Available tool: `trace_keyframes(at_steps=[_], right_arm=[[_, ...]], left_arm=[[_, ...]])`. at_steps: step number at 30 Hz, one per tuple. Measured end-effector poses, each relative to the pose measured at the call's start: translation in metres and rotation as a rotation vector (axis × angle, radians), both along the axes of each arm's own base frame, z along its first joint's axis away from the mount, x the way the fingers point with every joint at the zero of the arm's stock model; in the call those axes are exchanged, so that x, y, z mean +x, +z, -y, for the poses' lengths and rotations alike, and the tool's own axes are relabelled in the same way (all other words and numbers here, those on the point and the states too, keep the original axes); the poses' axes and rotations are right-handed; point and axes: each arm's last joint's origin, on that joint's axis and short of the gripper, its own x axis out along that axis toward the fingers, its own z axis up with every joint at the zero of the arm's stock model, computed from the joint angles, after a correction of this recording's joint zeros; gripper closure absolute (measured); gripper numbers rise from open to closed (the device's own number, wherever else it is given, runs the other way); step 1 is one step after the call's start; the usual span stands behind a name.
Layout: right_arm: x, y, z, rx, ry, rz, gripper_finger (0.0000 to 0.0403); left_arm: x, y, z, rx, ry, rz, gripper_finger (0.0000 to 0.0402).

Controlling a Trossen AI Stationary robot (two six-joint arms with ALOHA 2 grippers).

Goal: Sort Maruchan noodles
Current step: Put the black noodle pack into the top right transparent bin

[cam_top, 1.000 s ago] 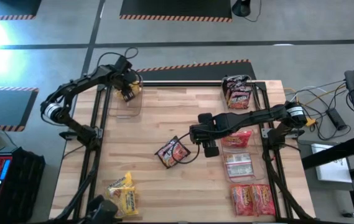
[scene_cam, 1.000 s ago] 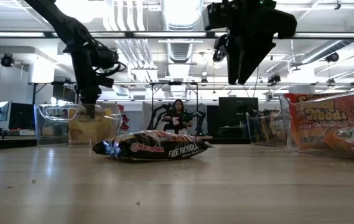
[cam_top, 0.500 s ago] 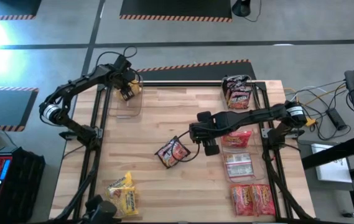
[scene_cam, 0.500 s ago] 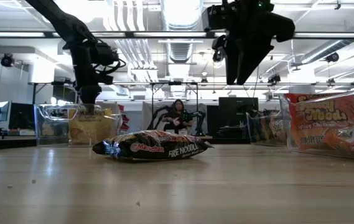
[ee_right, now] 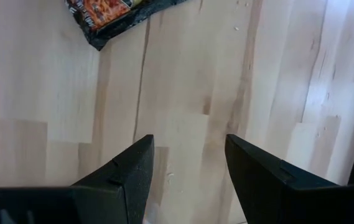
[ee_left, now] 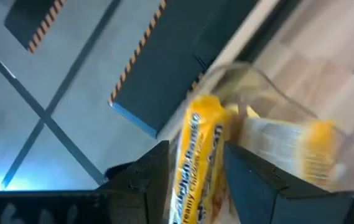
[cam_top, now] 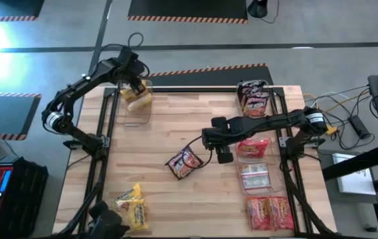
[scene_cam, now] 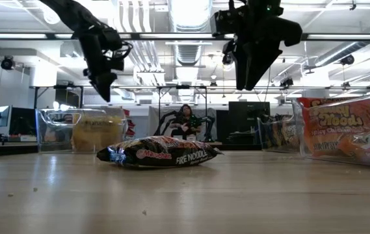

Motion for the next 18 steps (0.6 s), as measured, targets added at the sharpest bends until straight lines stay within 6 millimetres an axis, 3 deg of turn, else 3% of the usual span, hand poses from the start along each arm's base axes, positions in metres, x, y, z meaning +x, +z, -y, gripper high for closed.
trace_keyframes(at_steps=[5, 10, 14, 18], right_arm=[[0.001, -0.001, 0.000, 0.019, -0.066, 0.027, 0.0216], [0.004, -0.020, -0.003, 0.055, -0.160, 0.093, 0.0216], [0.006, -0.041, -0.010, 0.131, -0.176, 0.147, 0.0216], [0.010, -0.051, -0.022, 0.212, -0.154, 0.224, 0.0216]], left_arm=[[0.003, 0.012, -0.001, 0.000, 0.061, 0.093, 0.0270], [0.015, 0.001, 0.014, -0.184, -0.001, 0.252, 0.0270], [0.036, -0.012, 0.043, -0.345, -0.156, 0.359, 0.0270], [0.059, -0.023, 0.085, -0.369, -0.297, 0.347, 0.0270]])
